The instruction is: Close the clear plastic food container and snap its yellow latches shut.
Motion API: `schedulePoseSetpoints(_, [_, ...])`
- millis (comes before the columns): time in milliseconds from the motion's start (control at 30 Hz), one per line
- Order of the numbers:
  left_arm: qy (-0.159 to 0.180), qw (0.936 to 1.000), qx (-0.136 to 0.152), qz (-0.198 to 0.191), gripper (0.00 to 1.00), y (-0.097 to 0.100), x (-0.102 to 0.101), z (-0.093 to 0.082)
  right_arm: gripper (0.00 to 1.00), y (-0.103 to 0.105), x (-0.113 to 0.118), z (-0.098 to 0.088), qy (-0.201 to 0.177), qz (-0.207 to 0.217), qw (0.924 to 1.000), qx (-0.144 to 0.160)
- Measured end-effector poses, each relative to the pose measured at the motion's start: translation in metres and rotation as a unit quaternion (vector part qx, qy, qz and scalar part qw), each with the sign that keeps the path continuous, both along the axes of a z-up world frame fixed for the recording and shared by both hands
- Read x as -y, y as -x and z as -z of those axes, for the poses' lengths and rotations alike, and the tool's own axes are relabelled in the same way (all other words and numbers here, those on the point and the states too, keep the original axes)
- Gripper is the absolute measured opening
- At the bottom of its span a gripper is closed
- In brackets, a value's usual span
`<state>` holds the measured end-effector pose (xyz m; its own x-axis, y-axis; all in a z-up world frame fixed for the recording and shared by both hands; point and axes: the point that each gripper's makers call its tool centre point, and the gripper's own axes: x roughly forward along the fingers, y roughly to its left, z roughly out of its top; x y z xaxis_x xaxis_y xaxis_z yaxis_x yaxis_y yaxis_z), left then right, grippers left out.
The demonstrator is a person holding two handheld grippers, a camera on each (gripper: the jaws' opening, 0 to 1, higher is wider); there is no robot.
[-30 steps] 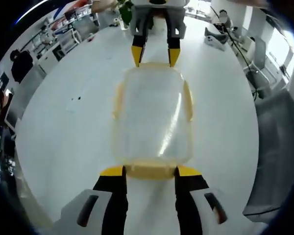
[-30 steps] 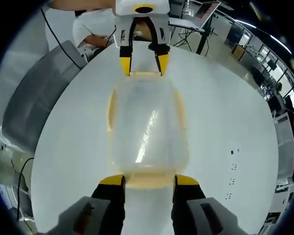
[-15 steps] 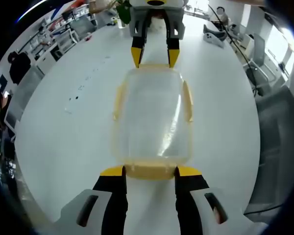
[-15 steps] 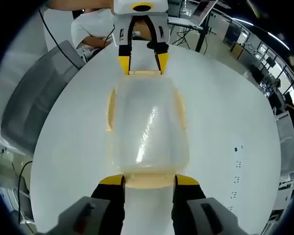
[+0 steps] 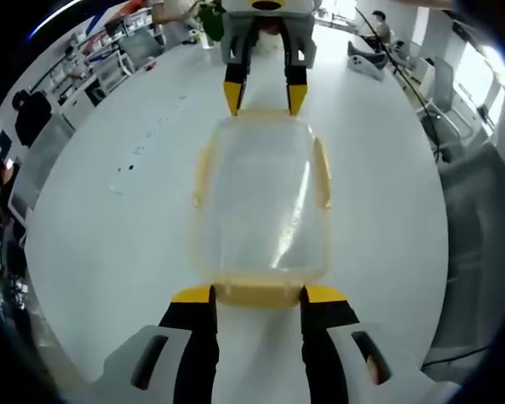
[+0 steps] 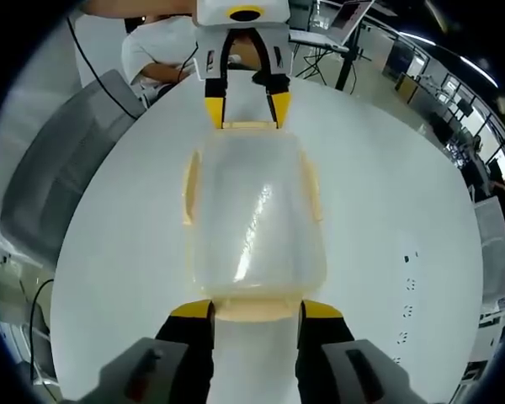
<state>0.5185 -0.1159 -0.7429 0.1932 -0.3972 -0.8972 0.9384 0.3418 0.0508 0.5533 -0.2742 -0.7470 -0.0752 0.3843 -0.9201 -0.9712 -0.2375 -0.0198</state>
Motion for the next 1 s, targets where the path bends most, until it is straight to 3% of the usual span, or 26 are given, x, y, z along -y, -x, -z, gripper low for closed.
schedulePoseSetpoints(633, [0.012, 0.9999, 0.009, 0.004, 0.36, 0.002, -0.004, 0.001, 0.37, 0.001, 0.001, 0.002, 0.007, -0.008, 0.9999, 0.009])
schedulePoseSetpoints(667, [-0.025, 0.9995, 0.008, 0.018, 0.36, 0.004, -0.015, 0.006, 0.37, 0.002, 0.006, 0.005, 0.019, -0.01, 0.9997, 0.009])
schedulePoseSetpoints(700, [-0.033, 0.9992, 0.011, 0.022, 0.4, 0.005, -0.017, 0.008, 0.39, 0.003, 0.008, 0.006, 0.021, -0.012, 0.9996, 0.011])
schedulePoseSetpoints(800, [-0.012, 0.9999, 0.005, -0.003, 0.49, 0.007, -0.016, 0.008, 0.4, 0.005, 0.015, 0.007, 0.029, -0.007, 0.9995, 0.01])
schedulePoseSetpoints(1000, [-0.002, 0.9995, -0.004, -0.031, 0.46, 0.008, -0.02, 0.001, 0.41, 0.008, 0.025, -0.001, 0.026, 0.016, 0.9995, 0.01])
